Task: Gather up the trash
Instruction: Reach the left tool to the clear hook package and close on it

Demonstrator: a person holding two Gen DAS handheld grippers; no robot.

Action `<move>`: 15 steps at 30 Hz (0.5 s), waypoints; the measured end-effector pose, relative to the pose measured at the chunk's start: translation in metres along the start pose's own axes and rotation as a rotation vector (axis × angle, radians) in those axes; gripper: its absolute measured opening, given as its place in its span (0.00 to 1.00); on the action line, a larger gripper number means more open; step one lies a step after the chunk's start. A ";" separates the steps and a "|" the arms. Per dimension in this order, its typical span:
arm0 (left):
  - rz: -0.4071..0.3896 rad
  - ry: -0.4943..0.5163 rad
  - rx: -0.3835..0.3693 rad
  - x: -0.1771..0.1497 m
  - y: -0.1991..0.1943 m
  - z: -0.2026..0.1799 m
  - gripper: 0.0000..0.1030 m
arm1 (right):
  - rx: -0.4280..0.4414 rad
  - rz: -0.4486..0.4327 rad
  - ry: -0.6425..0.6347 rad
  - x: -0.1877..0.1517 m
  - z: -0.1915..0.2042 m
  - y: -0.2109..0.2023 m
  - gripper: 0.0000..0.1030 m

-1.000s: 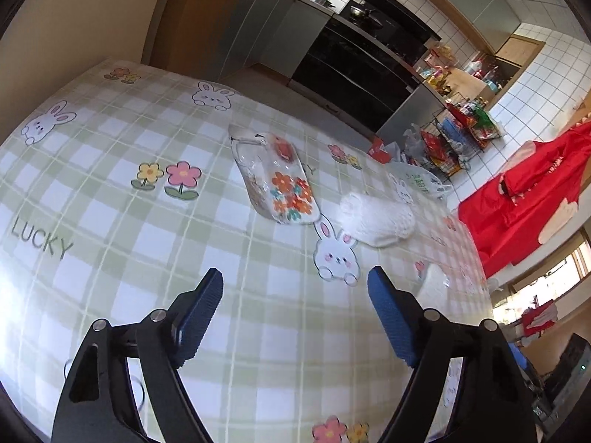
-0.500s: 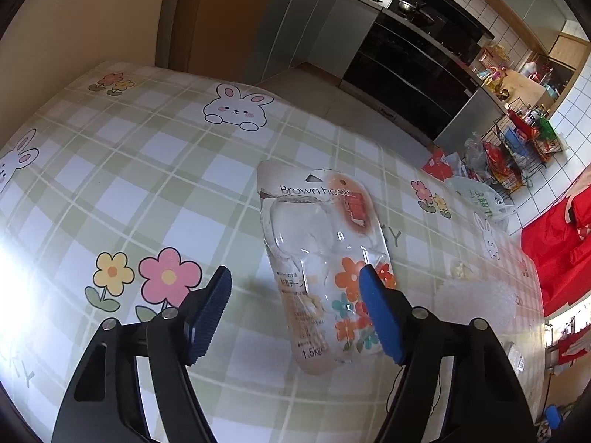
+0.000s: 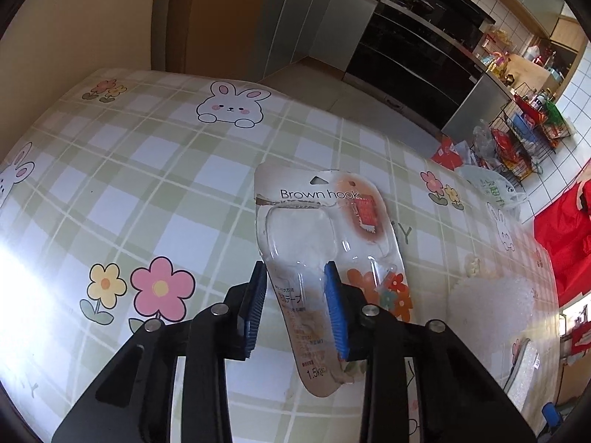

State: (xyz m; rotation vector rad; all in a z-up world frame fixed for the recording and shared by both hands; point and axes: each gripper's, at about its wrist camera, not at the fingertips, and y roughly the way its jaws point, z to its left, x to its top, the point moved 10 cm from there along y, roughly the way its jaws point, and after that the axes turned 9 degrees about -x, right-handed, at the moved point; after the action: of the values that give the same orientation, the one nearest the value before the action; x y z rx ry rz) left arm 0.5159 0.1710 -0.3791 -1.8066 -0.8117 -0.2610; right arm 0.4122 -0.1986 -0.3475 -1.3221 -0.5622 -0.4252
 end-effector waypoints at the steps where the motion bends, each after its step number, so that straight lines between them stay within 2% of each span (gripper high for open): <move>1: -0.004 0.004 -0.014 -0.001 -0.003 -0.001 0.26 | -0.002 0.004 0.001 0.000 -0.001 0.001 0.95; 10: -0.025 0.055 -0.113 -0.024 -0.043 -0.008 0.25 | -0.084 0.084 0.039 0.003 -0.016 0.036 0.95; 13: -0.044 0.057 -0.136 -0.029 -0.061 -0.006 0.24 | -0.112 0.037 0.012 0.020 -0.009 0.039 0.95; 15: -0.064 0.051 -0.149 -0.031 -0.073 -0.003 0.24 | -0.146 0.040 0.016 0.029 -0.009 0.042 0.95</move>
State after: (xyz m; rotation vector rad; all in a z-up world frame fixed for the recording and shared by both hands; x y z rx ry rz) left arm 0.4471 0.1689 -0.3398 -1.9062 -0.8338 -0.4173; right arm 0.4612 -0.1986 -0.3641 -1.4665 -0.4982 -0.4502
